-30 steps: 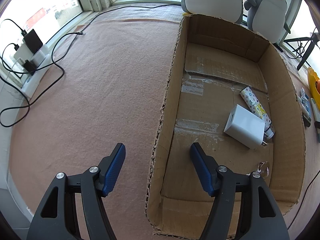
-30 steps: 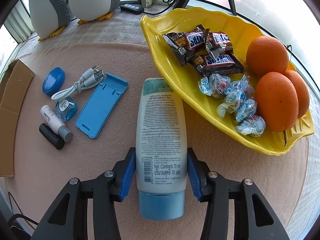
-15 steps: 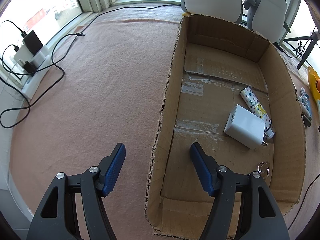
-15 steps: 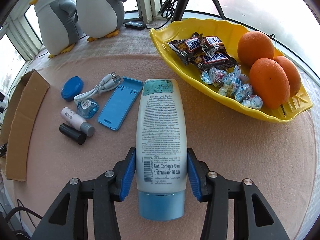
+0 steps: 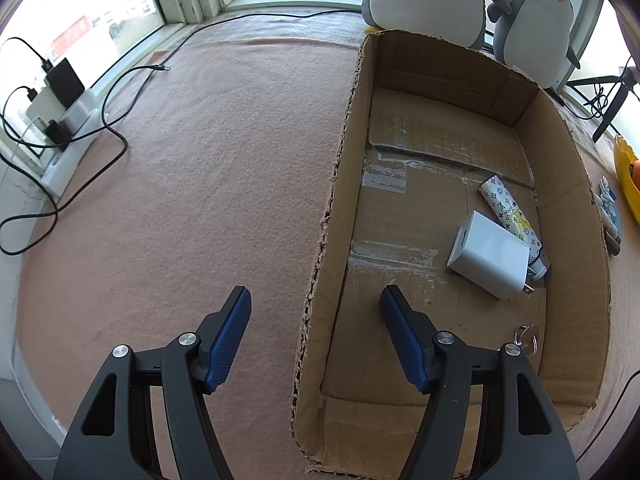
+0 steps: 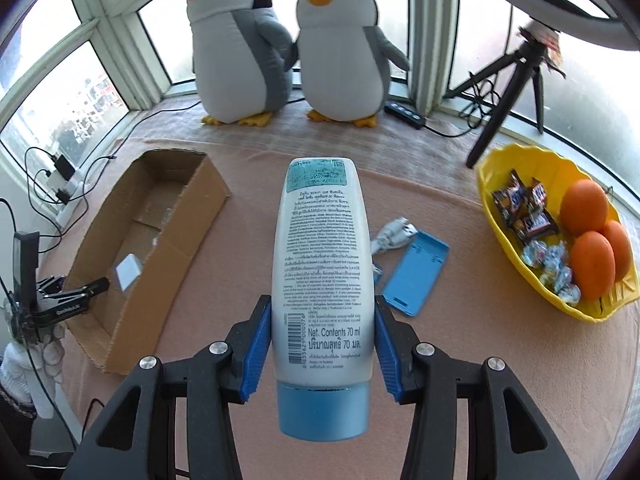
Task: Organize rigid objects
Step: 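Carry the lotion tube into the cardboard box and open the right gripper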
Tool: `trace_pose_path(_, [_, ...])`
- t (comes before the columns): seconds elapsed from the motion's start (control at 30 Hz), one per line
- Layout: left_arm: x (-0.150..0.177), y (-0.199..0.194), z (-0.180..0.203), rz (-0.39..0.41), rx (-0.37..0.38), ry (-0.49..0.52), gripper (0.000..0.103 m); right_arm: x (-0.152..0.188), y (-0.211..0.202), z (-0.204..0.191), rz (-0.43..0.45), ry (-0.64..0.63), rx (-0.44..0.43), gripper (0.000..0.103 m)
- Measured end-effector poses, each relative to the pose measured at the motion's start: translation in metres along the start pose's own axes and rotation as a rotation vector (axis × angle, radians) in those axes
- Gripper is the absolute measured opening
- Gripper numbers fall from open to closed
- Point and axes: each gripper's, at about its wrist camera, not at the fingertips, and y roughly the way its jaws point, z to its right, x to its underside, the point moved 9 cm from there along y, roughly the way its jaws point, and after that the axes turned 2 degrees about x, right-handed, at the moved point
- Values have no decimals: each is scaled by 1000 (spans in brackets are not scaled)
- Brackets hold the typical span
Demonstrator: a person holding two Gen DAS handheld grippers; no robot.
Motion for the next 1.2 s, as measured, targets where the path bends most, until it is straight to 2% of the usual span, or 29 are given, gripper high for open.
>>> trace_pose_path(0.3, [-1, 0, 1, 7, 3, 4, 69, -23, 2, -107, 11, -125, -122, 44])
trace_pose_path(0.57, [0, 1, 1, 8, 10, -3, 69, -25, 17, -181, -4, -219, -182, 44])
trace_pose_path(0.83, [0, 2, 0, 11, 11, -7, 69, -18, 42, -214, -45, -221, -205, 44])
trace_pose_path(1.2, [-1, 1, 1, 13, 9, -10, 69, -8, 56, -225, -64, -235, -195, 44])
